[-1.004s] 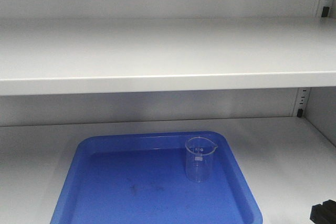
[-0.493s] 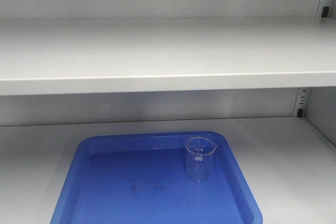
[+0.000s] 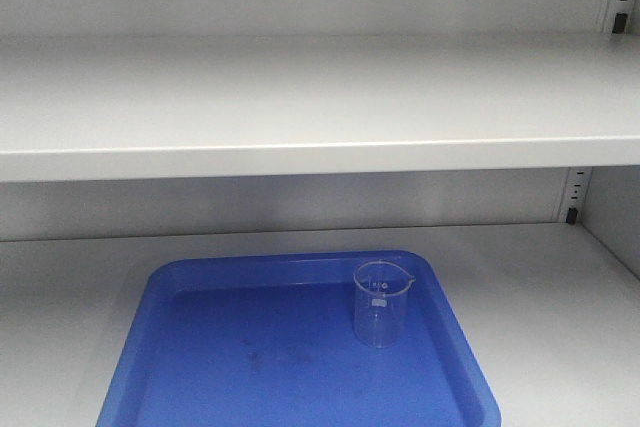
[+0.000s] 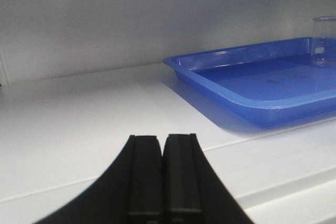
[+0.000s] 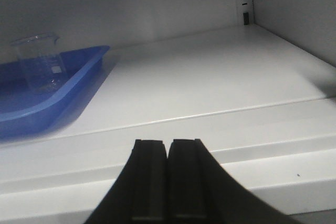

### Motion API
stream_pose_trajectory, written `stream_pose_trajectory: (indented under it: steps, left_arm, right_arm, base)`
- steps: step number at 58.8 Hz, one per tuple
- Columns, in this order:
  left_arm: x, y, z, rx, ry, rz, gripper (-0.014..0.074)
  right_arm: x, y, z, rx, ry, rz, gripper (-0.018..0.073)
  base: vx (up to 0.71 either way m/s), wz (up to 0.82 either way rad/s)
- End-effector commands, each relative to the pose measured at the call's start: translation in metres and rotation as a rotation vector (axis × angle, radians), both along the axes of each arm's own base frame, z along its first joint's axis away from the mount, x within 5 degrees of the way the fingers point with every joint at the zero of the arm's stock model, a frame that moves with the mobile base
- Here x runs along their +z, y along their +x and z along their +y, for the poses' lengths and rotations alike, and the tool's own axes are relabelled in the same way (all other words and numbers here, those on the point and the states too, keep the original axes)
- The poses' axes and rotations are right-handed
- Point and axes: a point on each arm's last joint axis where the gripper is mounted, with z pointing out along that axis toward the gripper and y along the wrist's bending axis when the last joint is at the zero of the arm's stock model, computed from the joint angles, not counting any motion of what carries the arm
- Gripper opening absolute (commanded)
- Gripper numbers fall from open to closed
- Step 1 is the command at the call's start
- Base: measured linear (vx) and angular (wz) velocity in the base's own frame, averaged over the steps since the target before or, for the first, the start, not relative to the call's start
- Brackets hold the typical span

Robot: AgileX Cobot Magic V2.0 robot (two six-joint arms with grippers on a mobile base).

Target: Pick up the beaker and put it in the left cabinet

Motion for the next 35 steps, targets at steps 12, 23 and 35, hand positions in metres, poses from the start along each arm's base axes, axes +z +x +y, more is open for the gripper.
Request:
stream_pose_trajectory:
  steps: [12, 23, 35]
  left_arm:
    - [0.0031, -0.0014, 0.0003, -0.004, -0.032, -0.081, 0.0001]
    - [0.0031, -0.0014, 0.0003, -0.004, -0.032, -0.081, 0.0001]
    - [0.0031, -0.0014, 0.0003, -0.004, -0.032, -0.081, 0.0001]
  right_arm:
    - [0.0051, -0.0009, 0.0002, 0.002, 0.008, -0.080, -0.0006]
    - [0.0051, -0.0009, 0.0002, 0.002, 0.008, -0.080, -0.0006]
    - [0.0051, -0.0009, 0.0002, 0.002, 0.008, -0.080, -0.0006]
  base:
    - [0.00, 0.00]
    - [0.00, 0.00]
    - [0.00, 0.00]
